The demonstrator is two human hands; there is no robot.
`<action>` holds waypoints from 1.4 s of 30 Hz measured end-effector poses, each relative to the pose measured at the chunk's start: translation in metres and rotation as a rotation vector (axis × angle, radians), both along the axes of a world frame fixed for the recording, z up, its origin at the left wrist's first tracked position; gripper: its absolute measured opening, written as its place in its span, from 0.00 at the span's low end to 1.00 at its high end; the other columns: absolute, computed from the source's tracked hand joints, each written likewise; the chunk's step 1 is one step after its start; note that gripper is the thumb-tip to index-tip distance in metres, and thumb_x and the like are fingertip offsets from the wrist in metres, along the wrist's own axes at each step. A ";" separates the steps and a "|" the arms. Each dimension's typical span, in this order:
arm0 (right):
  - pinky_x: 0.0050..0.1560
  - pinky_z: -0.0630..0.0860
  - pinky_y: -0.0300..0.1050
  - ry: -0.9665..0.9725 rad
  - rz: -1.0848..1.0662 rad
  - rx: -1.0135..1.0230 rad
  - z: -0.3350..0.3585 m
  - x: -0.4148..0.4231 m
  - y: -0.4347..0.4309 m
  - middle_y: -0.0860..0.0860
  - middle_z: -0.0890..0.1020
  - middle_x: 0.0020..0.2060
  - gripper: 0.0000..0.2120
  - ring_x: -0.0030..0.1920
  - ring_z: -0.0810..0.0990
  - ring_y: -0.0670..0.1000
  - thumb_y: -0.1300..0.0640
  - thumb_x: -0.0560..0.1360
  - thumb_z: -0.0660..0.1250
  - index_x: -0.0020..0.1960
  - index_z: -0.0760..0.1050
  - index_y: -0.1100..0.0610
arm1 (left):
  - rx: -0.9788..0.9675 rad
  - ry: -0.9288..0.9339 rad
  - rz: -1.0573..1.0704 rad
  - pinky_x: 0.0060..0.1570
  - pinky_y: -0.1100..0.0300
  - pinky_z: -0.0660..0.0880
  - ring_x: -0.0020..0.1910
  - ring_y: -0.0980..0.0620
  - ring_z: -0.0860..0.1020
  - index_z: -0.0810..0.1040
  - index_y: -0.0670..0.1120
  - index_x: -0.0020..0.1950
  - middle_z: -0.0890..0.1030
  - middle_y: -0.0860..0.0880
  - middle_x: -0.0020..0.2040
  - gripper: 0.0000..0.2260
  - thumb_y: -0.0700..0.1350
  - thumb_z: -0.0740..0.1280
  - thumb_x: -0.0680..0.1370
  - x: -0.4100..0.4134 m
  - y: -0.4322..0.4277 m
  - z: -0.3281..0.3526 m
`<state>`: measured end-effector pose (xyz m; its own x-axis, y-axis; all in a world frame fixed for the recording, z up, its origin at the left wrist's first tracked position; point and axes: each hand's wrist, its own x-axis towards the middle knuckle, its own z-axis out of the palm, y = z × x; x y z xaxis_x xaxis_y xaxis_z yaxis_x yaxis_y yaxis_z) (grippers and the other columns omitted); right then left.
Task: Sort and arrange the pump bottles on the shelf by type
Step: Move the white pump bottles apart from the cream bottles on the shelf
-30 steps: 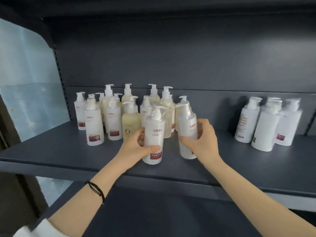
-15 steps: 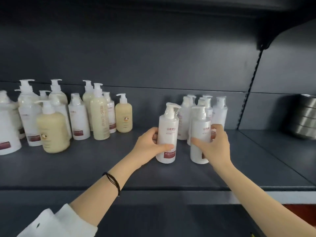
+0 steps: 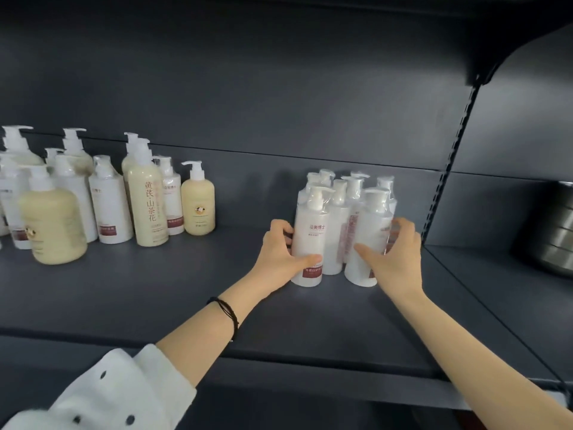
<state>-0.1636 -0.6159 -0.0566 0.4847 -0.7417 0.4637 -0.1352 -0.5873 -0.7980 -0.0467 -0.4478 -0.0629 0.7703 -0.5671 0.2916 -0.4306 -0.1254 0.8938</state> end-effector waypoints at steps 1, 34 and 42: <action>0.47 0.74 0.50 -0.008 -0.038 -0.056 0.001 0.002 0.001 0.52 0.68 0.61 0.34 0.56 0.71 0.52 0.55 0.66 0.77 0.66 0.63 0.53 | 0.009 -0.004 0.008 0.44 0.61 0.76 0.52 0.50 0.76 0.64 0.47 0.55 0.72 0.47 0.54 0.26 0.46 0.78 0.67 -0.001 -0.001 0.000; 0.54 0.74 0.48 0.465 0.703 -0.988 0.017 0.169 0.346 0.47 0.75 0.61 0.22 0.60 0.72 0.50 0.42 0.78 0.59 0.69 0.67 0.48 | 1.193 -0.934 0.551 0.48 0.53 0.67 0.56 0.48 0.74 0.74 0.50 0.62 0.78 0.49 0.56 0.21 0.62 0.54 0.78 0.117 0.410 0.018; 0.54 0.72 0.44 0.399 0.862 -0.767 0.021 0.222 0.432 0.46 0.71 0.67 0.26 0.64 0.70 0.48 0.44 0.77 0.61 0.73 0.62 0.48 | 1.132 -0.929 0.708 0.47 0.55 0.67 0.54 0.49 0.75 0.74 0.52 0.64 0.78 0.51 0.55 0.21 0.61 0.54 0.77 0.152 0.472 0.022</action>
